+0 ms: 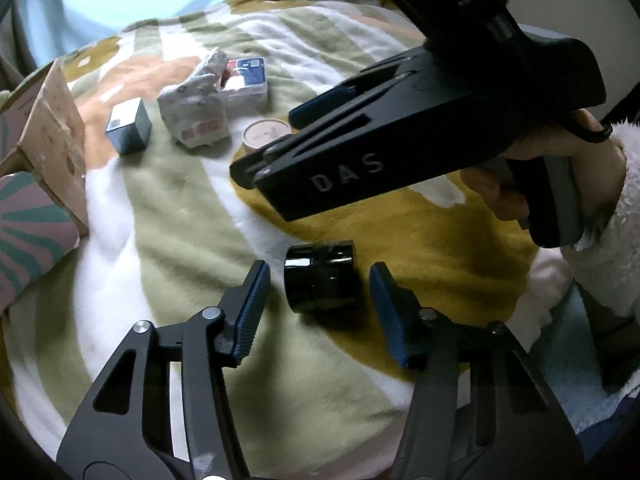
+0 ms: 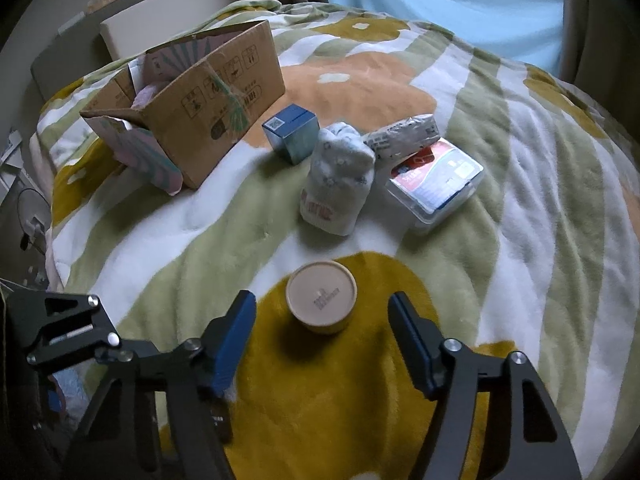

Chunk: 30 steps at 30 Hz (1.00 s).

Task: Organize objects
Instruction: 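Grasp the black round cap with the left tool while the right tool grasps the beige jar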

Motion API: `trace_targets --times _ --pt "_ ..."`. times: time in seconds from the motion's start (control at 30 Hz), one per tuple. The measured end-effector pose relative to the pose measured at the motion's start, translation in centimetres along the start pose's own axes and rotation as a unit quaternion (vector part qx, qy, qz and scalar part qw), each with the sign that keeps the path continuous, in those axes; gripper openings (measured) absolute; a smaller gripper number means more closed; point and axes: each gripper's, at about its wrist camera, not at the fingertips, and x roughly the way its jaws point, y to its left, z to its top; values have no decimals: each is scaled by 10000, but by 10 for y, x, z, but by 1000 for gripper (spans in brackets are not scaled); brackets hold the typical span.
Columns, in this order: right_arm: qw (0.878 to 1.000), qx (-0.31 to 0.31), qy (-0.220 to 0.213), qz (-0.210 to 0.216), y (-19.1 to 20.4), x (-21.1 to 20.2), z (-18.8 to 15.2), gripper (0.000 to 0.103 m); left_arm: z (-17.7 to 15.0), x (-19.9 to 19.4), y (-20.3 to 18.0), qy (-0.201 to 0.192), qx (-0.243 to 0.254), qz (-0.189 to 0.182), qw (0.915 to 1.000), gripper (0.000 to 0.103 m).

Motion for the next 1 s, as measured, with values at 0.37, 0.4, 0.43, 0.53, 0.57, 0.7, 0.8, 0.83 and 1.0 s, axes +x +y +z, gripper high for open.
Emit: trace_targets --times 0.37,0.4,0.43,0.53,0.57,0.7,0.8,0.83,1.0 --pt "9997 -239 108 -31 2 12 2 31 3 11 -1 161 -113 -61 9998 29" --pt "9996 -247 119 -17 1 13 3 31 3 11 -1 157 -103 -56 9998 29" --pt "9996 -248 119 -3 1 13 3 31 3 12 -1 161 -95 -47 9998 29" --pt "9996 -257 117 -29 1 13 3 31 4 11 0 147 -118 -57 9998 29" --pt "9996 -267 112 -54 0 12 4 31 4 10 0 143 -135 -67 9998 29" --pt "9998 -191 68 -91 -3 7 5 31 6 4 3 79 -216 -187 9996 29" --pt "9999 -109 60 -20 -5 4 8 31 11 -4 2 -5 -183 -187 9997 29" --pt "9999 -107 48 -32 -5 2 9 31 13 -7 3 -32 -157 -184 9997 29" --pt "10000 -76 -12 -29 -7 -10 19 31 25 -21 10 -158 -210 -176 9995 29"
